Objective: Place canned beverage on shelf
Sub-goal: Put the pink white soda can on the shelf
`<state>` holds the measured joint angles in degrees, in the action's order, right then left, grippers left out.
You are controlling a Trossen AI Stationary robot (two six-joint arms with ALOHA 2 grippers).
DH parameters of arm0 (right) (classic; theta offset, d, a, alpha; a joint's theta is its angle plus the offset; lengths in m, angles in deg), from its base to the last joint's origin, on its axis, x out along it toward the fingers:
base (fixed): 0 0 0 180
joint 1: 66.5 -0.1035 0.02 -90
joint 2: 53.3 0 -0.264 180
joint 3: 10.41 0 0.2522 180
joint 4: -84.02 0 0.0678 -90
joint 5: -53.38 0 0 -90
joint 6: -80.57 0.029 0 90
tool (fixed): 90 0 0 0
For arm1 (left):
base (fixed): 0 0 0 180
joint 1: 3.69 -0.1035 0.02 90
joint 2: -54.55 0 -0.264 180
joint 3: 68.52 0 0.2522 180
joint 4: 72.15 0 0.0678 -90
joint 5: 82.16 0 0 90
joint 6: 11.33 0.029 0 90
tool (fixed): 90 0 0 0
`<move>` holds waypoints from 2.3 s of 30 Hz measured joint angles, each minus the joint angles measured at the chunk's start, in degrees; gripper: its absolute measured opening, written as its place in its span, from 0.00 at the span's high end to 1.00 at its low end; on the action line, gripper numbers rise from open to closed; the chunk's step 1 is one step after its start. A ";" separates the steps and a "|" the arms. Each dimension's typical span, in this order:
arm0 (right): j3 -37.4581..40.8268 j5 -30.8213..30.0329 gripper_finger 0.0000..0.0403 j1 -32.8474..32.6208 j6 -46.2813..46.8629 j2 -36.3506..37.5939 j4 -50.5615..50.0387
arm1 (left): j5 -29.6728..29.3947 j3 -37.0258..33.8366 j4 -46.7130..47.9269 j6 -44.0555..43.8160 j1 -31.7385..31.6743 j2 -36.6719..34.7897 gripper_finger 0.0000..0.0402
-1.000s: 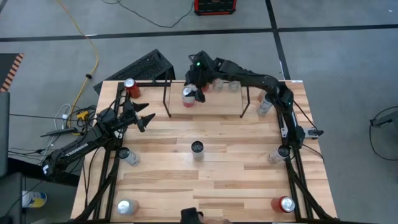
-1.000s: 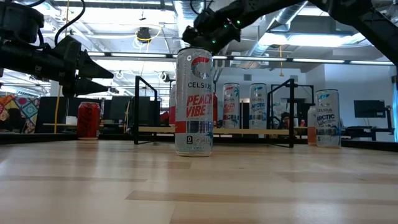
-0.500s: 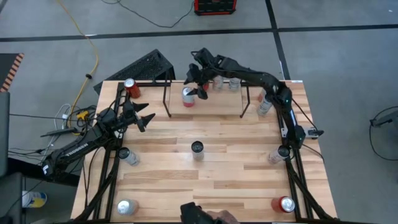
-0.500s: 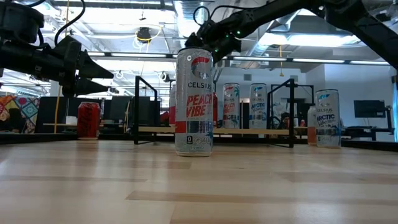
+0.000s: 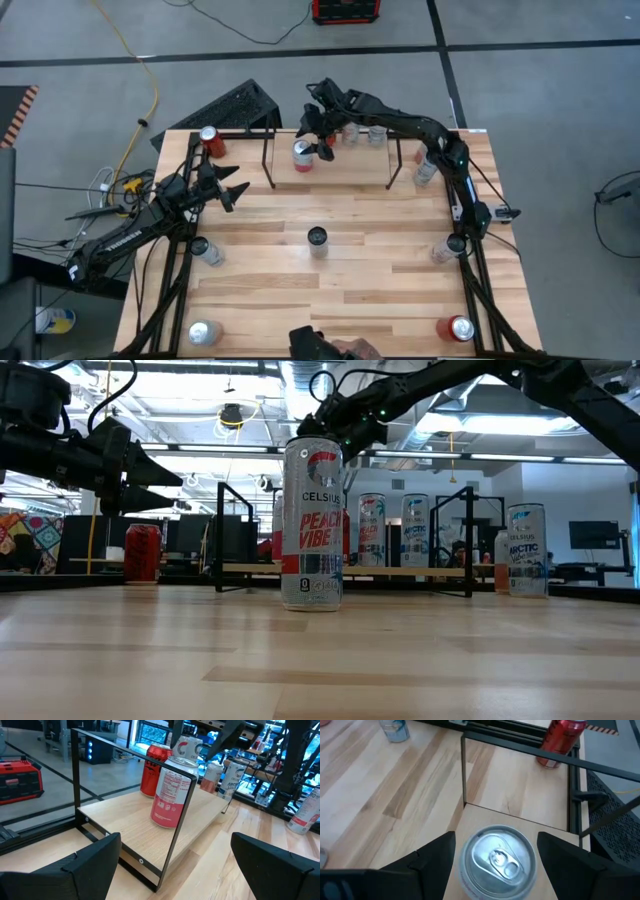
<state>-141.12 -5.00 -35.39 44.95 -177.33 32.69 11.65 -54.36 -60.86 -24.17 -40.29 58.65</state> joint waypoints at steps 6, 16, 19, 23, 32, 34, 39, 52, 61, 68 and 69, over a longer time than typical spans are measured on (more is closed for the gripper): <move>0.00 -1.40 0.24 -0.11 1.07 0.00 -0.30 | 0.00 0.00 -0.01 0.00 0.00 0.00 0.09; 0.02 -3.28 0.24 -0.50 1.09 -0.02 -1.31 | 0.00 -0.02 0.01 0.00 0.00 0.00 0.09; 0.02 -3.36 0.24 -0.84 1.09 -0.04 -1.51 | 0.00 0.01 0.00 0.00 0.00 0.01 0.09; 0.00 -5.80 0.24 -1.49 0.95 -0.76 -0.93 | 0.02 -0.02 0.01 0.00 0.00 0.00 0.09; -0.11 -6.00 0.24 -1.60 1.63 -2.69 -0.56 | -0.03 0.00 0.01 -0.01 -0.01 0.02 0.09; -0.11 -6.08 0.24 -1.68 1.80 -2.69 -0.30 | -0.04 -0.01 0.01 -0.01 0.00 0.02 0.09; -0.04 -8.38 0.24 -1.69 6.47 -2.60 0.66 | -0.07 0.00 0.01 0.00 0.00 0.01 0.09; -0.04 -17.62 0.24 -3.86 22.67 -2.66 3.57 | -0.11 -0.01 0.01 0.00 0.00 0.02 0.09; 0.07 -25.18 0.24 -6.43 34.94 -2.80 6.95 | -0.13 0.01 0.01 0.00 -0.02 0.01 0.09; 0.09 -30.47 0.24 -7.43 40.83 -2.84 8.20 | -0.15 0.01 0.01 -0.01 -0.01 0.01 0.09; 0.09 -30.47 0.24 -7.56 41.22 -2.84 8.22 | -0.15 0.00 0.01 -0.02 -0.01 0.02 0.09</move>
<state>-141.03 -35.48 -42.95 86.18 -180.17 40.91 11.50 -54.36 -60.85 -24.19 -40.30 58.67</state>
